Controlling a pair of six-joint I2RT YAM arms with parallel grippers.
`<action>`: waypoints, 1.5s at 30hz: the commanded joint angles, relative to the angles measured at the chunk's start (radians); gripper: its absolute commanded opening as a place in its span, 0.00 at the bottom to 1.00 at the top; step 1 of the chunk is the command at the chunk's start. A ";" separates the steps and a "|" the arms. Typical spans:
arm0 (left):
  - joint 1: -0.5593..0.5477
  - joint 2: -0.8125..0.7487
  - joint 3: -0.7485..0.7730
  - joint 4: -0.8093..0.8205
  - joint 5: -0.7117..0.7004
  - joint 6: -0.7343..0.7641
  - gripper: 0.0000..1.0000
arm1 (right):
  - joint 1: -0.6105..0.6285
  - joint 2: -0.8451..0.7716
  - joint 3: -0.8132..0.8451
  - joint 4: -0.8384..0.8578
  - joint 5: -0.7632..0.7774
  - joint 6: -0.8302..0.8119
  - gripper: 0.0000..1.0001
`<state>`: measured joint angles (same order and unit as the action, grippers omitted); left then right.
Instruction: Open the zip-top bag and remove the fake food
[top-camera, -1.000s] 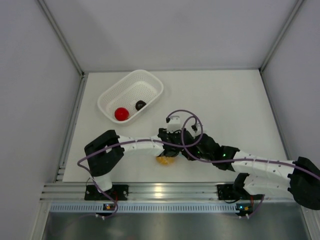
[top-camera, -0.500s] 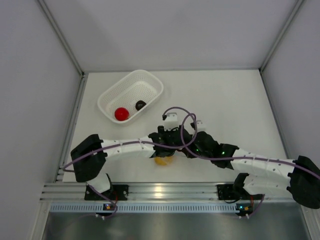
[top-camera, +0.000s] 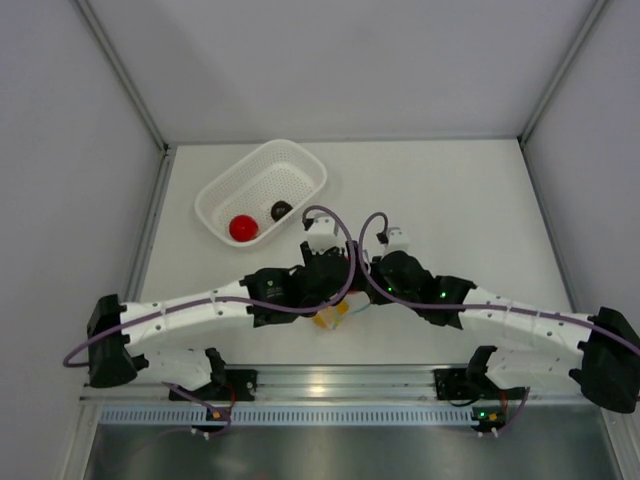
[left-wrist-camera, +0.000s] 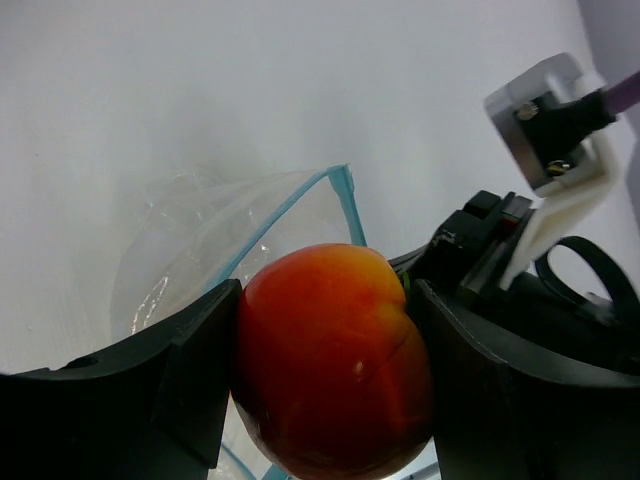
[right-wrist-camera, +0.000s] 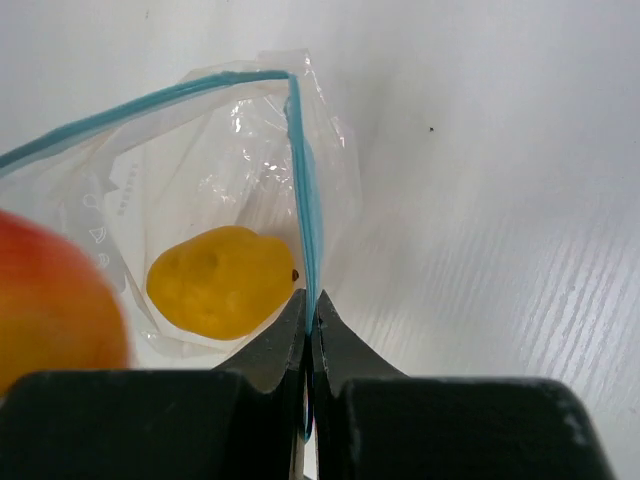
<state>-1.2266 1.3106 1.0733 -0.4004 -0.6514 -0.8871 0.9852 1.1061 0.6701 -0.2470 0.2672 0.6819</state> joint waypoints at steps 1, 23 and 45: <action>-0.004 -0.095 0.017 0.014 -0.005 0.056 0.18 | 0.001 0.009 0.046 0.025 0.046 -0.010 0.00; 0.665 0.076 0.198 -0.069 0.166 0.312 0.27 | -0.020 0.005 0.066 0.021 0.046 -0.019 0.00; 1.000 0.635 0.573 -0.118 0.420 0.378 0.85 | -0.023 0.032 0.072 0.046 0.014 -0.036 0.00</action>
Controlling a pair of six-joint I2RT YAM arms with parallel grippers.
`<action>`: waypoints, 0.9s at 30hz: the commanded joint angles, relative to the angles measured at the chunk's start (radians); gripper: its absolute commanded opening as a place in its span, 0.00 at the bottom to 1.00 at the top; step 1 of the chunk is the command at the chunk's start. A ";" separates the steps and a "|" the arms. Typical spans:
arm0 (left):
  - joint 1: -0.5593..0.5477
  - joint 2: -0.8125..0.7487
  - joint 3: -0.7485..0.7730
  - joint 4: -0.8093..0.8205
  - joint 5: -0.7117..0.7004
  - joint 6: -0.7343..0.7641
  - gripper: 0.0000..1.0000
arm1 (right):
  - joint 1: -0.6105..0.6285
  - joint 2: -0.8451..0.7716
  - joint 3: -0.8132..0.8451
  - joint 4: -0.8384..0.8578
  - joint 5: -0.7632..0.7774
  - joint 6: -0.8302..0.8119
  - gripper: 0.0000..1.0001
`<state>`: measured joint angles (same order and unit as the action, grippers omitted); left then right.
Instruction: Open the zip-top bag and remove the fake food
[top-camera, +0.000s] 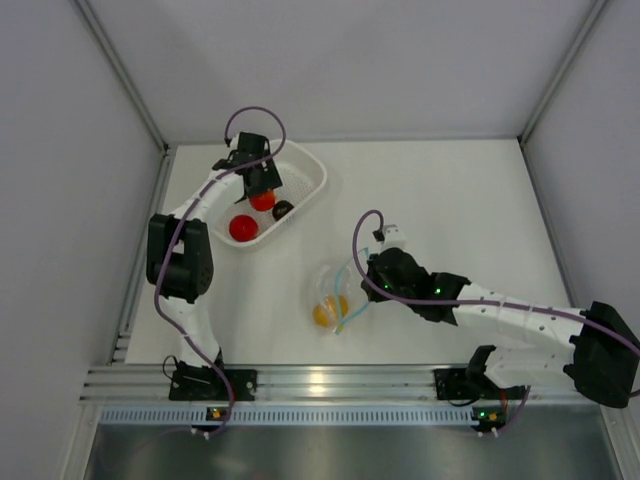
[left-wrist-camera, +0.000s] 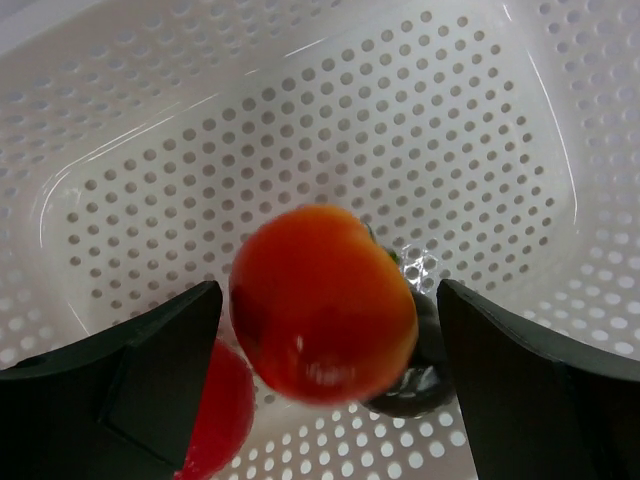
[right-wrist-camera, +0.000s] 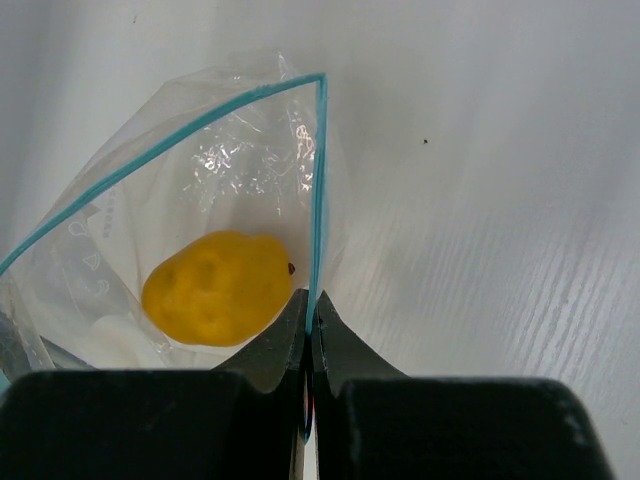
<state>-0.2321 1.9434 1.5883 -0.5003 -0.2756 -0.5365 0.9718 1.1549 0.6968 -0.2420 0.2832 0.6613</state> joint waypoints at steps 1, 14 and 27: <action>0.005 -0.004 0.055 -0.018 0.049 0.026 0.97 | -0.012 -0.015 0.046 0.041 -0.003 -0.017 0.00; -0.074 -0.432 -0.037 -0.020 0.173 0.053 0.98 | -0.012 0.026 0.098 0.003 0.008 -0.005 0.00; -0.631 -0.958 -0.390 -0.027 -0.009 -0.037 0.76 | -0.012 0.065 0.167 -0.069 0.019 0.008 0.00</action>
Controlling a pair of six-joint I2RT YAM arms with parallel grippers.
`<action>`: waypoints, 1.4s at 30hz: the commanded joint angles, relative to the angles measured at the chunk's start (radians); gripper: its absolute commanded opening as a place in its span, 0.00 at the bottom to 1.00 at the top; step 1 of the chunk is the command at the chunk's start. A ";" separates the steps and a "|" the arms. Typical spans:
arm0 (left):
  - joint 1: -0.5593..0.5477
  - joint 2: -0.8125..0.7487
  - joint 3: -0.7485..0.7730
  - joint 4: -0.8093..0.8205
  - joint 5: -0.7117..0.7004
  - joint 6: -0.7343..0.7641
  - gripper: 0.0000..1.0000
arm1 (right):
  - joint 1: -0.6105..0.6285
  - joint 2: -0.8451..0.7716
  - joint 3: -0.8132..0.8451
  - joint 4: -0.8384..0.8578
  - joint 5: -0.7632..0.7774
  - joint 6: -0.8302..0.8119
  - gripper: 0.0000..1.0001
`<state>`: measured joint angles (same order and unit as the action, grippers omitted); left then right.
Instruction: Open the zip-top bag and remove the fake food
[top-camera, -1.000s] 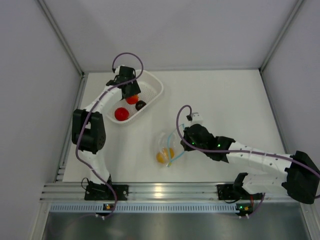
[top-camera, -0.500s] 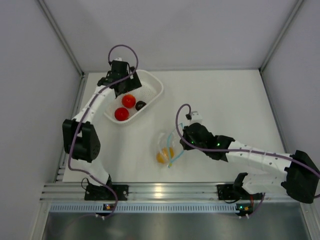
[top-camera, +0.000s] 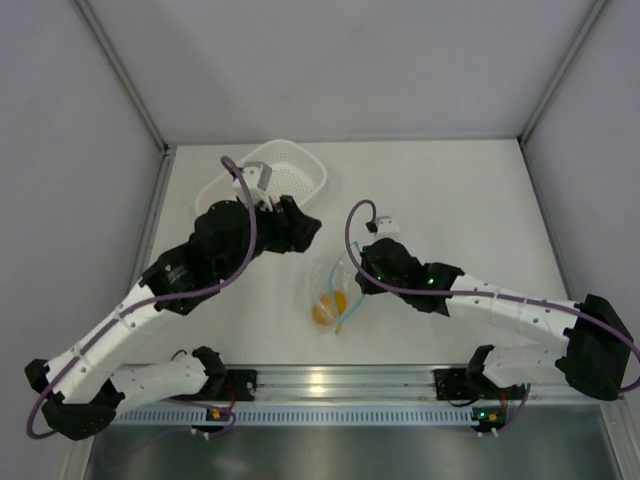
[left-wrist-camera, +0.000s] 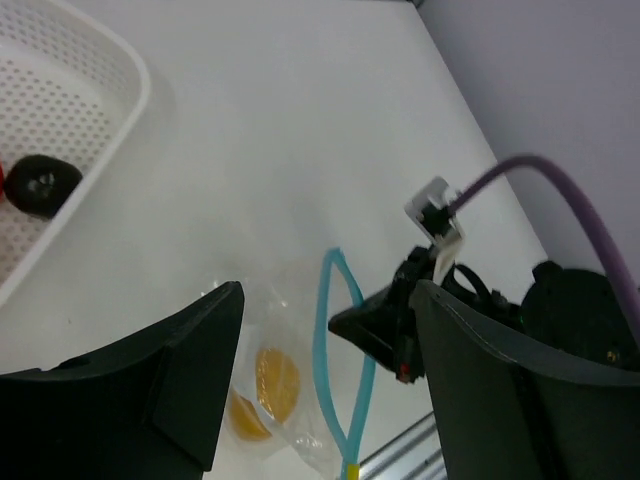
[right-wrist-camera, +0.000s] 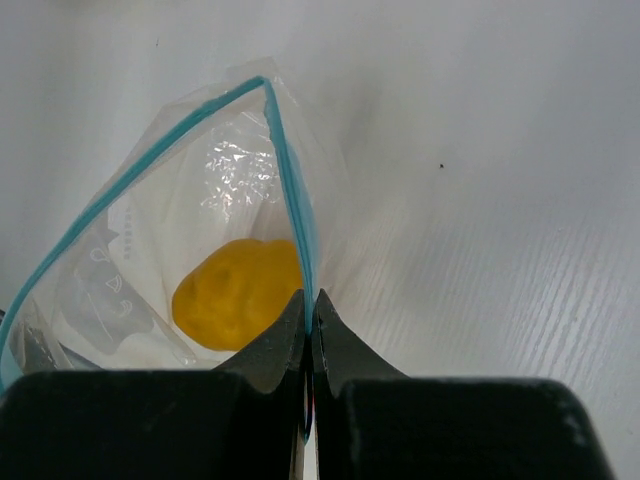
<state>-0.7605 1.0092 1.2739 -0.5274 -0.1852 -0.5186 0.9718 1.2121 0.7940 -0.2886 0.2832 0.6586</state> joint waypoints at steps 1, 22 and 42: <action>-0.206 -0.046 -0.096 0.000 -0.147 -0.067 0.74 | -0.012 0.010 0.085 -0.033 0.028 0.016 0.00; -0.686 0.252 -0.177 0.030 -0.752 -0.253 0.33 | 0.038 -0.062 0.122 -0.057 -0.019 0.053 0.00; -0.536 0.362 -0.378 0.242 -0.455 -0.227 0.42 | 0.056 -0.080 0.094 -0.060 0.054 0.059 0.00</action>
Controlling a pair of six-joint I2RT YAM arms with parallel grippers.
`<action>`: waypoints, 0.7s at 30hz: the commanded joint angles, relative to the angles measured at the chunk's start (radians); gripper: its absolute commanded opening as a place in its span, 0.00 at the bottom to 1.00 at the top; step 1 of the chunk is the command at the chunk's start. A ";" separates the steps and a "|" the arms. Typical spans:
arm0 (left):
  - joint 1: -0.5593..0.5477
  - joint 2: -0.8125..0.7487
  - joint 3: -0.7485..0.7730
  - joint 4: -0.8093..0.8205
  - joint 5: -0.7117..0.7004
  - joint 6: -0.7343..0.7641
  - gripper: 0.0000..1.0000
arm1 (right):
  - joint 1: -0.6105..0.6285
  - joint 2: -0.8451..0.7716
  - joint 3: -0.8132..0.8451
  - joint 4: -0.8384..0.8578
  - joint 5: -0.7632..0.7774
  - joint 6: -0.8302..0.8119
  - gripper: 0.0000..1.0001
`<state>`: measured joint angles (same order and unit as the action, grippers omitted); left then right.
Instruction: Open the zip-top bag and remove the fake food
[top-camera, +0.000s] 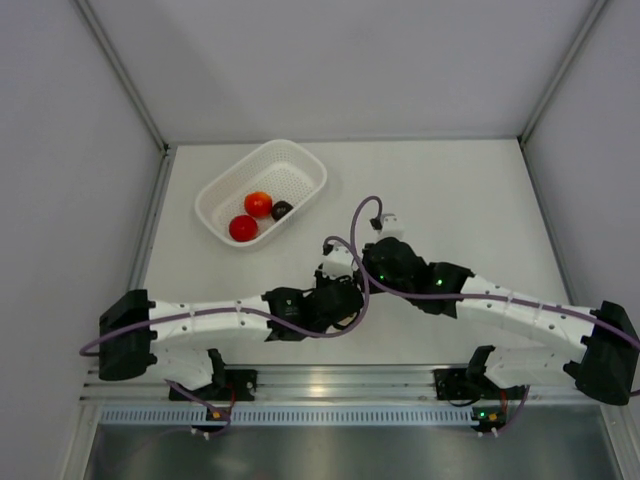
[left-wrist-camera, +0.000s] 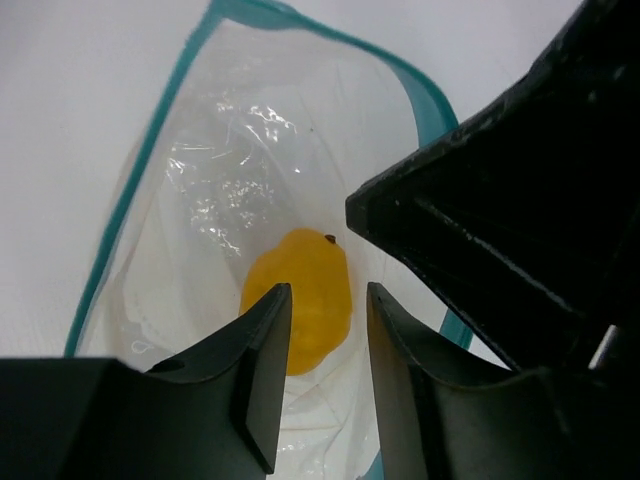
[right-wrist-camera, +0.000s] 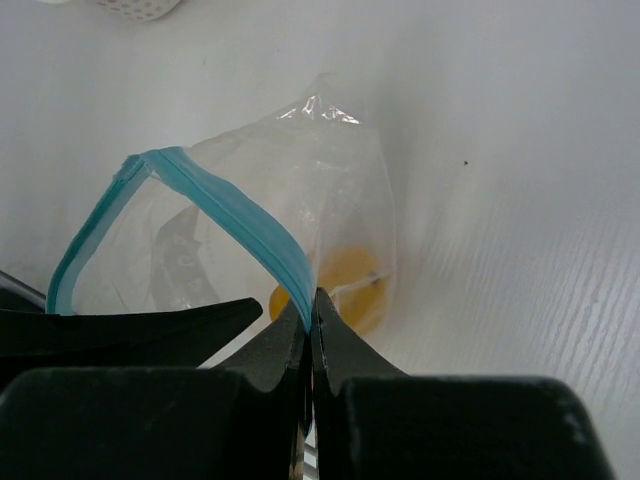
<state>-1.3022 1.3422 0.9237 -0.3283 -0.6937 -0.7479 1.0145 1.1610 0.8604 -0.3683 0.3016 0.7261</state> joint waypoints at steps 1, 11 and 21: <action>0.012 0.032 -0.043 0.043 0.080 -0.002 0.43 | 0.015 -0.030 0.023 0.022 0.034 -0.010 0.00; 0.038 0.098 -0.097 0.044 0.145 -0.047 0.53 | 0.015 -0.064 -0.043 0.077 0.001 -0.016 0.00; 0.052 0.149 -0.101 0.158 0.218 -0.079 0.59 | 0.018 -0.084 -0.107 0.108 -0.015 -0.016 0.00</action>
<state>-1.2518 1.4899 0.8391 -0.2546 -0.5217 -0.8093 1.0214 1.1133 0.7654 -0.3317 0.2825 0.7097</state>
